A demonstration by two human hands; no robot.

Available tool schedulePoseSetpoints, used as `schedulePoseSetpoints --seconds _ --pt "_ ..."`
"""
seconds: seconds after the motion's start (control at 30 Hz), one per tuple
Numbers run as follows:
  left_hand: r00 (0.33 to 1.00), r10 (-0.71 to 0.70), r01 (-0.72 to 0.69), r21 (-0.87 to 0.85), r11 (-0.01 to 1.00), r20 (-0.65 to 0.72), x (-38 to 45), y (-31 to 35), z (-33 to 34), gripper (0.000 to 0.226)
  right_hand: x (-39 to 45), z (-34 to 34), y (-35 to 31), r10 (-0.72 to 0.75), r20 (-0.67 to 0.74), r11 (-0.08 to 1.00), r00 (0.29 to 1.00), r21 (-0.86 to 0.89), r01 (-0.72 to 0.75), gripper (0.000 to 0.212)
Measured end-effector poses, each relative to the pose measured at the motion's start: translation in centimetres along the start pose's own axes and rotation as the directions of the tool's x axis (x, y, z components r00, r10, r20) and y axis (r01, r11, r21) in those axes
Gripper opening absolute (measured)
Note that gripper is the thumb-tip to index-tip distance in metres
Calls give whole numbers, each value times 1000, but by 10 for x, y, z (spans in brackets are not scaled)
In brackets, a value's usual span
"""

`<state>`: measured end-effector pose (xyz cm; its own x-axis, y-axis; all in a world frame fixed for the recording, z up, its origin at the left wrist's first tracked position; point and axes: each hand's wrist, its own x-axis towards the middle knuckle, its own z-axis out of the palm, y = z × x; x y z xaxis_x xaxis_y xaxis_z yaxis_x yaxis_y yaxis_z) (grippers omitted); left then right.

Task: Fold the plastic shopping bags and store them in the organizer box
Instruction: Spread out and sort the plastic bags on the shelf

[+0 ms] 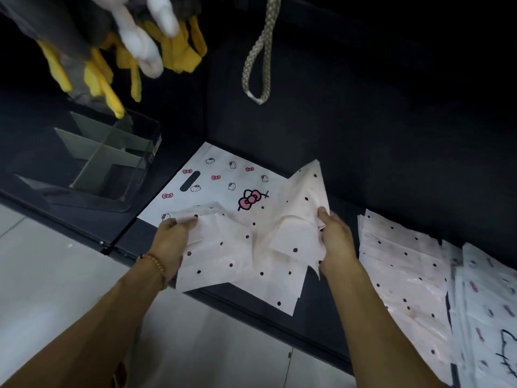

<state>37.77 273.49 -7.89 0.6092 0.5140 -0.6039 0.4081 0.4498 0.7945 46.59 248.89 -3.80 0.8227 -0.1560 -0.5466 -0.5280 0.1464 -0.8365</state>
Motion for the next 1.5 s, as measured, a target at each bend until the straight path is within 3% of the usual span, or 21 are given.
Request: schedulePoseSetpoints --seconds 0.1,0.27,0.37,0.43,0.53,0.6,0.63,0.7,0.73,0.83,0.9,0.97,1.03,1.1,1.2,1.27,1.33,1.4,1.5 --pt "999 -17 16 48 999 34 -14 3 6 20 -13 7 2 65 59 996 996 -64 -62 51" --pt "947 -69 131 -181 975 314 -37 13 20 32 -36 19 18 116 153 986 981 -140 -95 37" --pt "962 -78 143 -238 961 263 -43 11 25 28 -39 24 23 16 76 999 997 -53 -12 37" --pt "977 -110 148 -214 966 182 -42 7 24 28 -36 23 14 44 26 993 999 105 -47 32" --pt "972 -166 187 -116 976 167 -37 -1 22 30 -35 26 -5 93 56 957 994 271 -105 15" --pt "957 -189 203 -45 978 220 -40 -3 26 32 -33 34 1 -31 80 990 996 137 20 19" --pt "956 -169 176 -8 984 239 -40 -4 30 34 -33 37 8 -167 79 983 983 -62 172 22" --pt "969 -111 115 -2 993 223 -43 -1 37 37 -31 39 27 -416 141 782 898 -448 432 32" --pt "968 -95 111 -56 992 234 -42 0 40 38 -30 38 35 -475 164 679 865 -556 479 35" --pt "914 -84 197 -254 947 398 -43 3 44 45 -28 38 43 -514 175 585 840 -644 492 33" --pt "870 51 61 -211 976 490 -43 0 42 40 -28 42 44 -481 208 572 852 -662 485 32" --pt "839 161 -125 -104 987 520 -43 -5 40 50 -30 44 42 -423 254 614 870 -626 481 31" --pt "857 241 -276 10 961 456 -43 -5 42 38 -31 40 40 -346 366 671 864 -546 501 25" --pt "900 287 -319 48 947 327 -39 -6 44 17 -32 32 40 -301 491 632 818 -540 556 21" --pt "940 232 -237 -10 971 248 -34 -6 45 8 -33 24 42 -323 578 499 749 -568 654 28" --pt "945 176 -166 -58 984 274 -32 -8 47 17 -36 23 43 -325 604 513 728 -534 672 29" --pt "961 138 -120 -91 989 238 -30 -10 48 25 -40 24 47 -234 660 541 714 -522 660 27" --pt "984 123 -115 -70 991 131 -23 -10 47 29 -41 21 50 -139 666 548 733 -564 617 31" --pt "992 128 -128 7 992 -6 -10 -5 35 30 -31 4 36 -175 450 579 876 -672 461 41"
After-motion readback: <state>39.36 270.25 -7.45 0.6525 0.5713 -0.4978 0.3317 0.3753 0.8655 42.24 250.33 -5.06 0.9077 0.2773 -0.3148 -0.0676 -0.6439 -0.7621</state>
